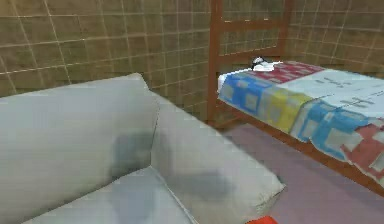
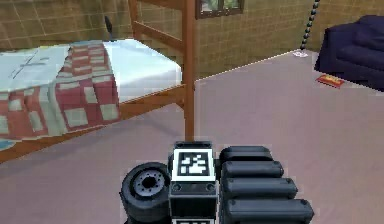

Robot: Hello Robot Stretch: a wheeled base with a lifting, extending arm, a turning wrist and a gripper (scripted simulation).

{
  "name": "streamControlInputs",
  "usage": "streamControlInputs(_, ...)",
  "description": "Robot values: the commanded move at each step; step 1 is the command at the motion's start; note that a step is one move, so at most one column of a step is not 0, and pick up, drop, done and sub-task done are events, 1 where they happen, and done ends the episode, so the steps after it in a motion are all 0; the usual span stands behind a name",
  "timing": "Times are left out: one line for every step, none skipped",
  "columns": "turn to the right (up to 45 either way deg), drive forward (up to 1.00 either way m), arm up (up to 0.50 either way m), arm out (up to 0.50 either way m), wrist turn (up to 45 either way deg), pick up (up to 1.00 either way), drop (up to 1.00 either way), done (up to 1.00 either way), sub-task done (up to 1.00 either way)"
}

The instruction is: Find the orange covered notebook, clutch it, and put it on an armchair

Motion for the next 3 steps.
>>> streamControlInputs(-36.0,0.0,0.0,0.0,0.0,0.0,0.0,0.0,0.0)
streamControlInputs(-45.0,0.0,0.0,0.0,0.0,0.0,0.0,0.0,0.0)
streamControlInputs(-45.0,0.0,0.0,0.0,0.0,0.0,0.0,0.0,0.0)
